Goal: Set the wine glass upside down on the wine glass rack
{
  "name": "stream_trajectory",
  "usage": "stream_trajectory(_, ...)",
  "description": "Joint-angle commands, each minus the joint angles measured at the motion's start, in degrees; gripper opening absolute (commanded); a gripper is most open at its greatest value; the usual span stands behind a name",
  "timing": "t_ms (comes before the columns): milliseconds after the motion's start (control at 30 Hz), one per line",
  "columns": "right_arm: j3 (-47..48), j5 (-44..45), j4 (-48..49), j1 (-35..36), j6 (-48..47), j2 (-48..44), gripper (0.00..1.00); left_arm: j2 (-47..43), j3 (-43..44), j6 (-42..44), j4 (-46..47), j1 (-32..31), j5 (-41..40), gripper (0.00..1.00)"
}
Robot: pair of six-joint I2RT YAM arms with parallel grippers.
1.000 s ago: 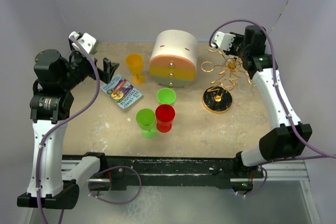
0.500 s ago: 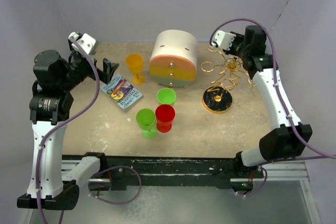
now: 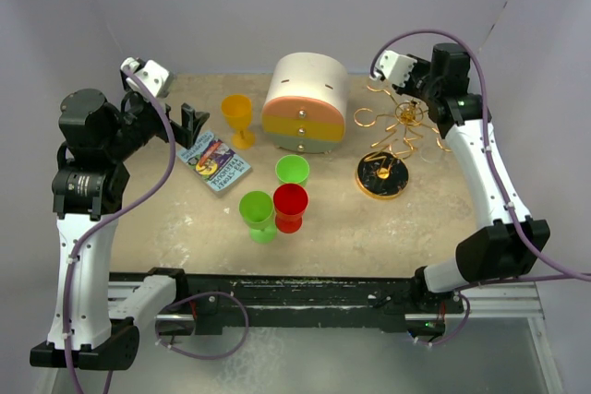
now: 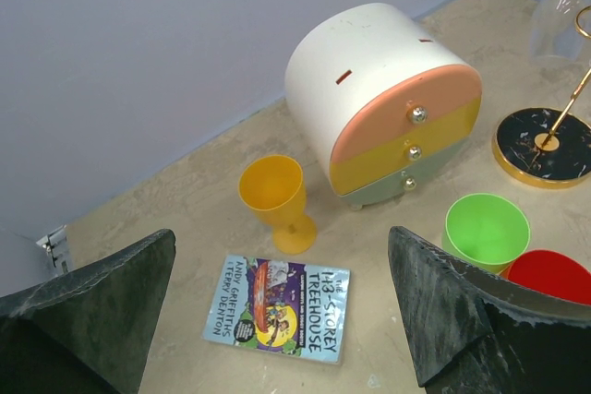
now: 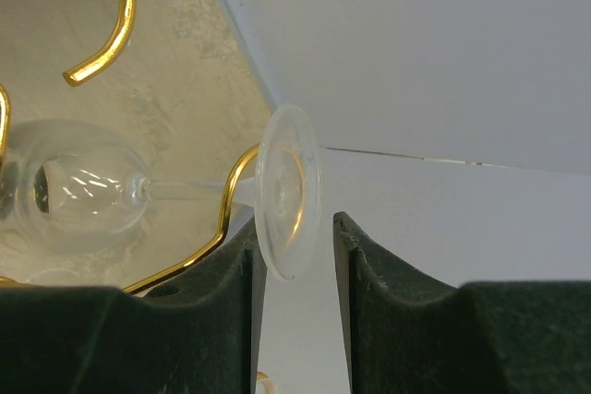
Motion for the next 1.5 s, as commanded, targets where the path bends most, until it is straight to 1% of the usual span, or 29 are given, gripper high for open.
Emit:
stream_trajectory(0,3.0,0.7,0.9,-0.3,1.5,-0.8,0.36,-0.7,0.0,0.9,2.5,0.4,1.4,0.99)
stream_trajectory(167,4.1,0.7,-0.2,-0.9,1.1,-0.5,0.35,-0.7,-0.1,0.9,2.4,0.4,1.6,0.99)
stream_trajectory(667,6.1,-1.4,-3.2,-2.1,1.8,0.2,0.35,-0.8,-0.2,1.2,2.3,0.4,1.6,0.99)
stream_trajectory(1467,2.5,-0.8,-3.2,-3.8,1.0,-1.3,0.35,-1.0,-0.5,1.4,2.3,0.4,1.9,0.99)
